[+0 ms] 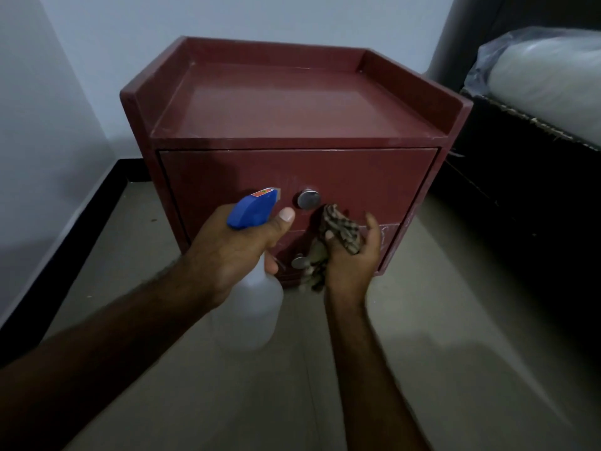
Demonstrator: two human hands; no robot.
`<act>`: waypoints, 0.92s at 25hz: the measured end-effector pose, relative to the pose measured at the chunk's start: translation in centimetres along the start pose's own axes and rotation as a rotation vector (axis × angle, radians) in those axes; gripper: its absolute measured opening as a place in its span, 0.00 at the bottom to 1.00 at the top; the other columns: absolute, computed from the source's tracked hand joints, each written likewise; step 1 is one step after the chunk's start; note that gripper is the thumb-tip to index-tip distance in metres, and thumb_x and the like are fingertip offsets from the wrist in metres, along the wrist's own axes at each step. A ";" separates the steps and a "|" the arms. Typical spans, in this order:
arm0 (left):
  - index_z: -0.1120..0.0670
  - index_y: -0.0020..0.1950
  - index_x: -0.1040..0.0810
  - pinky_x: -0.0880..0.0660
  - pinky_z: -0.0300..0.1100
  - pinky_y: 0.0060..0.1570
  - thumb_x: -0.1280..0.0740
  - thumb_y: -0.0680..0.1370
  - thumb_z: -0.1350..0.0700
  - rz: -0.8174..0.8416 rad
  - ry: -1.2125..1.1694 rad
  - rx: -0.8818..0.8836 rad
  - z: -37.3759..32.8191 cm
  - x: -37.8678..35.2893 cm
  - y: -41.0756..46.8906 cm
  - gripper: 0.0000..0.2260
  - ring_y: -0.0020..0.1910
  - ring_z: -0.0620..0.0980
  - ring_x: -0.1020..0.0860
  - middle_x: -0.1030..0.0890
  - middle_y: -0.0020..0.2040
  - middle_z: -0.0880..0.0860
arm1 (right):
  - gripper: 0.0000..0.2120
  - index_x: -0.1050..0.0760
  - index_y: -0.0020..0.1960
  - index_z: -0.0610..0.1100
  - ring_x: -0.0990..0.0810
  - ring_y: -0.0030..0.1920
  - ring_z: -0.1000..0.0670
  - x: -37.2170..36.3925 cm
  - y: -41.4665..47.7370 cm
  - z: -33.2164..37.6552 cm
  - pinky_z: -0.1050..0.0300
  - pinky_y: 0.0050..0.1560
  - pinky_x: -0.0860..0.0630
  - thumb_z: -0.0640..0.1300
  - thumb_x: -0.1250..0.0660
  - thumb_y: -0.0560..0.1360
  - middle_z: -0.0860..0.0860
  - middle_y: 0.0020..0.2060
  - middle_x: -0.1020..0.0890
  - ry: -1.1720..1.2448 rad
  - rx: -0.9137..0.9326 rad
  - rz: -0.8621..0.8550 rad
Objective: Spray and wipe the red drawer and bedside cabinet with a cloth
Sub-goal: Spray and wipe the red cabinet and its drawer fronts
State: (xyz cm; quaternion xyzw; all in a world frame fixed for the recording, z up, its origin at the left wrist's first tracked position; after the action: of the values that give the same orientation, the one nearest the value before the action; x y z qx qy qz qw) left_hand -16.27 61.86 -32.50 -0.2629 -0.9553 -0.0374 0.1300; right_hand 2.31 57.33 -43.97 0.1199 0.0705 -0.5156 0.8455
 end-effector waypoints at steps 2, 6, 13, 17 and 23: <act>0.53 0.57 0.22 0.22 0.46 0.49 0.31 0.77 0.41 -0.001 0.009 -0.007 0.4 -0.2 0.3 0.18 0.41 0.63 0.16 0.19 0.43 0.70 | 0.33 0.28 0.70 0.61 0.14 0.57 0.54 -1.2 0.7 2.1 0.43 0.62 0.18 0.36 0.24 0.72 0.58 0.55 0.14 0.140 -0.010 -0.038; 0.59 0.53 0.19 0.21 0.42 0.42 0.31 0.77 0.39 -0.004 0.025 -0.006 1.1 -0.4 0.8 0.22 0.39 0.59 0.16 0.16 0.36 0.60 | 0.29 0.32 0.77 0.57 0.20 0.68 0.46 -3.8 -0.4 3.5 0.38 0.70 0.25 0.56 0.30 0.77 0.50 0.68 0.19 0.399 -0.070 0.147; 0.60 0.47 0.19 0.22 0.45 0.44 0.31 0.77 0.40 -0.006 0.026 0.009 2.3 0.2 1.4 0.21 0.36 0.58 0.16 0.16 0.36 0.61 | 0.33 0.35 0.79 0.49 0.27 0.74 0.50 -3.0 1.1 3.1 0.43 0.74 0.28 0.36 0.28 0.78 0.50 0.73 0.24 -0.153 0.384 0.381; 0.52 0.46 0.20 0.21 0.47 0.45 0.31 0.77 0.40 -0.017 0.012 0.015 2.4 0.8 1.7 0.15 0.37 0.60 0.16 0.17 0.38 0.64 | 0.31 0.28 0.74 0.43 0.25 0.69 0.43 -4.3 1.9 3.4 0.57 0.72 0.32 0.42 0.22 0.74 0.47 0.69 0.23 -0.544 0.878 0.294; 0.58 0.51 0.20 0.18 0.60 0.49 0.30 0.75 0.40 -0.032 -0.013 -0.007 2.7 1.3 2.1 0.21 0.35 0.59 0.17 0.18 0.41 0.64 | 0.26 0.26 0.68 0.53 0.17 0.57 0.49 -4.9 3.4 3.7 0.46 0.59 0.19 0.44 0.22 0.73 0.56 0.56 0.17 -0.148 0.534 0.189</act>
State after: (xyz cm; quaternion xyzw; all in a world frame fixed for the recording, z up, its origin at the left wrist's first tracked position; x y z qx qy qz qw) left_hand -16.85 64.68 -34.73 -0.2484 -0.9601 -0.0412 0.1221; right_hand 3.09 61.98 -38.83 0.3062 -0.1408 -0.4424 0.8311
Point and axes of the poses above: each hand's wrist, its own y-axis towards the middle knuckle, its own x-axis out of the back of the hand, z = x × y, the point moved 4 cm from there along y, towards the middle knuckle
